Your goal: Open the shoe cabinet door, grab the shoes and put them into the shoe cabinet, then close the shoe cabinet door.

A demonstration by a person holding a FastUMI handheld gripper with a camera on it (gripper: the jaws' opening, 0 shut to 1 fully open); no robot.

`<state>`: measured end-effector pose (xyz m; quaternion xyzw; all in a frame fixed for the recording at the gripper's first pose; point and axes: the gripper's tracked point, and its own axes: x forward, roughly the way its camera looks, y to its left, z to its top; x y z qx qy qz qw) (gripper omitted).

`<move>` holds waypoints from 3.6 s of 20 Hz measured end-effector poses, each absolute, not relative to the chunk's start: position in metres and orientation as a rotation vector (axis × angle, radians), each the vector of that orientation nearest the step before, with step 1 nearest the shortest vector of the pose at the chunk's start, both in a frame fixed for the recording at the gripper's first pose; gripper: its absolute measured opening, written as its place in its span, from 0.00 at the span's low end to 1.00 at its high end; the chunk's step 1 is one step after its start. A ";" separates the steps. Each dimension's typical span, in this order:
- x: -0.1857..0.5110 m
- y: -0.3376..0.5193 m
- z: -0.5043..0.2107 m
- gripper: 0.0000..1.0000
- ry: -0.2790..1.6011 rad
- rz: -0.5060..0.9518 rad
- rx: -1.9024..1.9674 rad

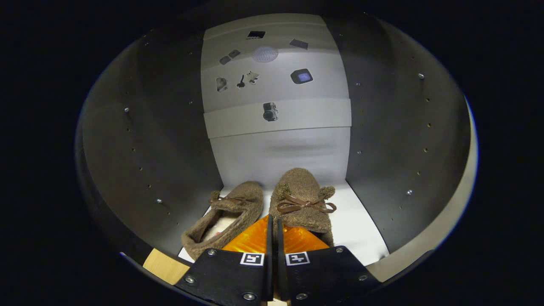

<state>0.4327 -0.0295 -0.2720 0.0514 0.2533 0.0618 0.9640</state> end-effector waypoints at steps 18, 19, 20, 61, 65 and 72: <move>0.405 -0.009 -0.262 0.82 0.500 0.088 0.079; 0.394 -0.006 -0.252 0.87 0.479 0.088 0.087; 0.382 -0.005 -0.243 0.92 0.465 0.085 0.087; 0.007 -0.257 -0.152 0.94 0.316 0.041 0.186; 0.025 -0.274 -0.148 0.95 0.300 0.018 0.196; 0.034 -0.262 -0.147 0.94 0.313 -0.025 0.138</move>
